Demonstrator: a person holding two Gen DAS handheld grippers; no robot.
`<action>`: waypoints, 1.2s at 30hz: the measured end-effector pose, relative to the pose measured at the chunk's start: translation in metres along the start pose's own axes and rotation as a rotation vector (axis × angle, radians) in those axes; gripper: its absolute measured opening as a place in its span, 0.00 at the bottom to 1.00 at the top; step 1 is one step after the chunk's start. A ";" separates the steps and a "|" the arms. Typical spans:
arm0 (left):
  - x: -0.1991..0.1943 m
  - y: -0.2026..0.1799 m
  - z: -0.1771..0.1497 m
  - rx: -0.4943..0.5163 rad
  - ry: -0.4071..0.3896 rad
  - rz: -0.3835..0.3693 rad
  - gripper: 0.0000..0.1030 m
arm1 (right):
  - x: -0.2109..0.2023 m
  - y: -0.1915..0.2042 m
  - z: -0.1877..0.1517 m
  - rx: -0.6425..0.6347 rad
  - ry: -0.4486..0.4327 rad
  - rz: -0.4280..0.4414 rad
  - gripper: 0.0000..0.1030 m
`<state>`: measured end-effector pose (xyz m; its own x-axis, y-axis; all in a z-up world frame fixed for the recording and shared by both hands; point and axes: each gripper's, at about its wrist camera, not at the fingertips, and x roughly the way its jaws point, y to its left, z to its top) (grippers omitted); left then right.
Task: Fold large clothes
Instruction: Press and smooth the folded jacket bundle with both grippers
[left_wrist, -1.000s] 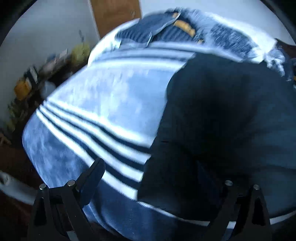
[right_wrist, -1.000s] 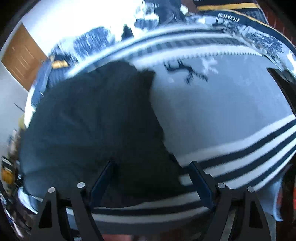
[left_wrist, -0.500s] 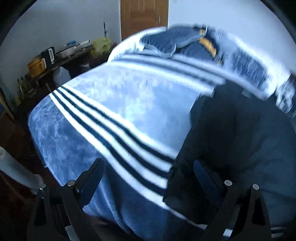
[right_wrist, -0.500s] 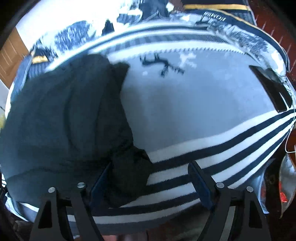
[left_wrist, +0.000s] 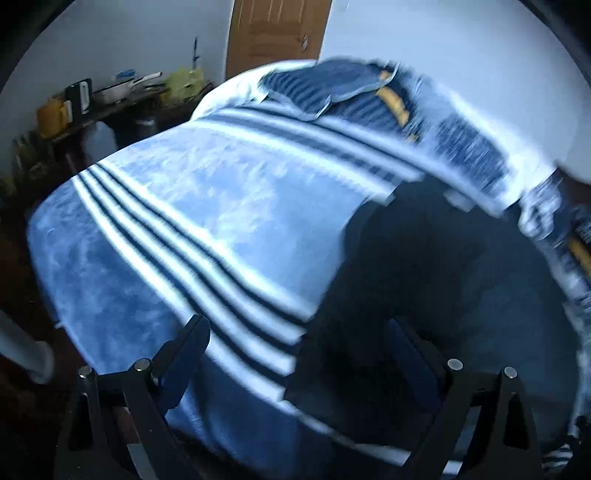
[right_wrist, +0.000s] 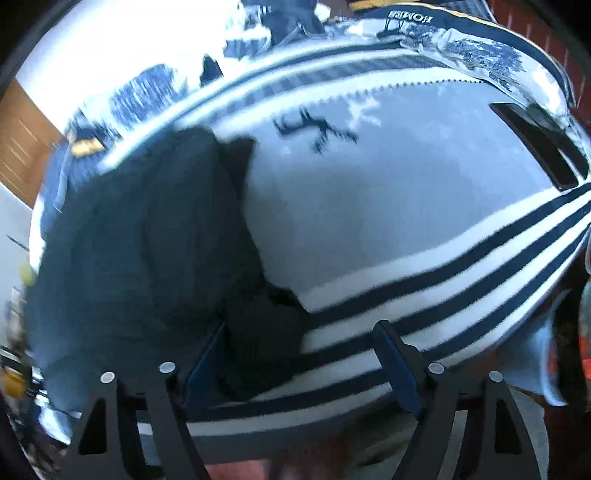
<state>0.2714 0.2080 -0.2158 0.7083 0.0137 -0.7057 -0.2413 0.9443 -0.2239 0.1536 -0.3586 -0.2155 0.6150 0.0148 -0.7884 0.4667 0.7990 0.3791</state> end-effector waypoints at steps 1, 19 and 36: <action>-0.002 -0.004 0.005 0.003 -0.008 -0.026 0.94 | -0.006 0.004 0.003 -0.012 -0.018 0.036 0.79; 0.132 -0.064 0.065 -0.046 0.240 -0.183 0.83 | 0.108 0.072 0.091 -0.174 0.157 0.115 0.00; -0.083 -0.102 -0.010 0.190 0.025 -0.092 0.82 | -0.047 0.073 -0.003 -0.125 0.021 0.140 0.85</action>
<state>0.2308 0.1069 -0.1410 0.7045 -0.0810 -0.7051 -0.0454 0.9863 -0.1587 0.1566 -0.2986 -0.1520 0.6544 0.1423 -0.7427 0.2942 0.8568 0.4234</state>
